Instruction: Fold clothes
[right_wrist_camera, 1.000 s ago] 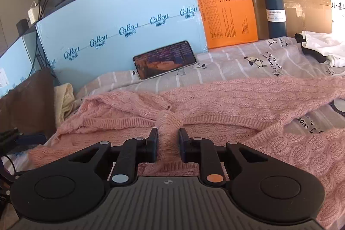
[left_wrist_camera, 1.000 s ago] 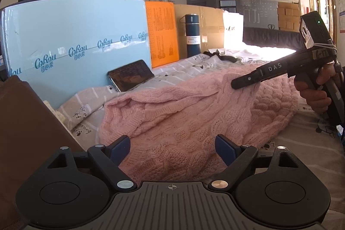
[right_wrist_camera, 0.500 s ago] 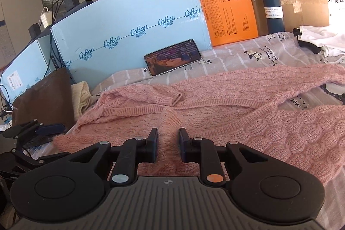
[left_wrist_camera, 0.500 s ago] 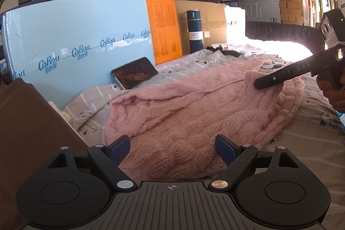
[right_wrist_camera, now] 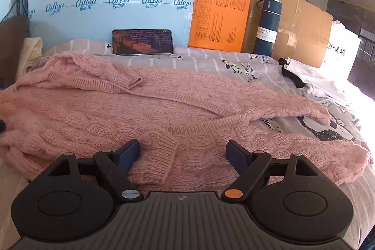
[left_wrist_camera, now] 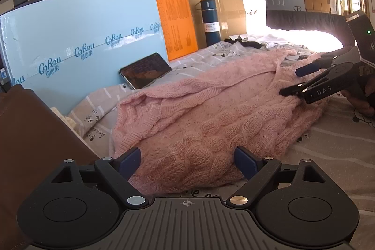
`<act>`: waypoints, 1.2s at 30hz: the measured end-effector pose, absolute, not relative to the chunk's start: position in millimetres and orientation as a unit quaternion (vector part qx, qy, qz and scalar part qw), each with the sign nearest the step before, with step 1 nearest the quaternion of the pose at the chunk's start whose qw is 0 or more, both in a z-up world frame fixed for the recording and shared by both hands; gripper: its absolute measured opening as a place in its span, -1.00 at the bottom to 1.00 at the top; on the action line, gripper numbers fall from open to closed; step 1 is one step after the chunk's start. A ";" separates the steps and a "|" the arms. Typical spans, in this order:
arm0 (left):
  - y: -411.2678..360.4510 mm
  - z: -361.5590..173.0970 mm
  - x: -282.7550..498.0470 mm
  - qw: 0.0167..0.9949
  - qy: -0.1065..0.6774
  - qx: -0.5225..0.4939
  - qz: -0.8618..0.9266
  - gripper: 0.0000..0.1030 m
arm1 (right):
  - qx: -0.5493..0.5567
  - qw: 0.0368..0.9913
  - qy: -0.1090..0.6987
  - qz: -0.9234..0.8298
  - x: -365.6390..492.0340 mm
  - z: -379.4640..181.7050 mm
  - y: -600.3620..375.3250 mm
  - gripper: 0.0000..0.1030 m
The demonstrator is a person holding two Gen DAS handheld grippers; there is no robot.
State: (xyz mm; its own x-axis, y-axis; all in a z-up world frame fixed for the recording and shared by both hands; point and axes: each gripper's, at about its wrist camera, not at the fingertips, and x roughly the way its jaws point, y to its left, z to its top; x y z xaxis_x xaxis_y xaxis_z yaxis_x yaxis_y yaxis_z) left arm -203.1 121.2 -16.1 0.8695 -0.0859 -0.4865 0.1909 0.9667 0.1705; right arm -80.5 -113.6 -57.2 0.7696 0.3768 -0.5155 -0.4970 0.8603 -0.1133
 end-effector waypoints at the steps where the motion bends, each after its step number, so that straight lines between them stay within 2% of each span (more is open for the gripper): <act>1: 121.4 -15.6 -203.5 0.961 0.243 0.106 -0.073 0.74 | -0.121 0.934 0.241 0.235 -81.4 -56.3 -114.9 0.57; 9: 116.3 -13.4 -207.7 0.963 0.228 0.111 -0.097 0.74 | -0.101 0.945 0.169 0.260 -94.6 -40.6 -137.4 0.78; 20: 110.6 -14.7 -209.2 0.960 0.229 0.126 -0.102 0.74 | -0.179 0.930 0.149 0.284 -111.9 -41.3 -160.1 0.97; 29: 104.1 -12.1 -219.8 0.954 0.212 0.140 -0.161 0.74 | -0.259 0.895 0.159 0.325 -132.0 -49.8 -183.1 0.99; 32: 94.2 -13.2 -223.0 0.947 0.214 0.163 -0.178 0.86 | -0.268 0.892 0.166 0.325 -132.1 -52.7 -187.7 0.99; 36: 83.3 -17.0 -222.6 0.939 0.223 0.209 -0.161 0.87 | -0.276 0.888 0.173 0.324 -130.5 -55.4 -193.4 0.99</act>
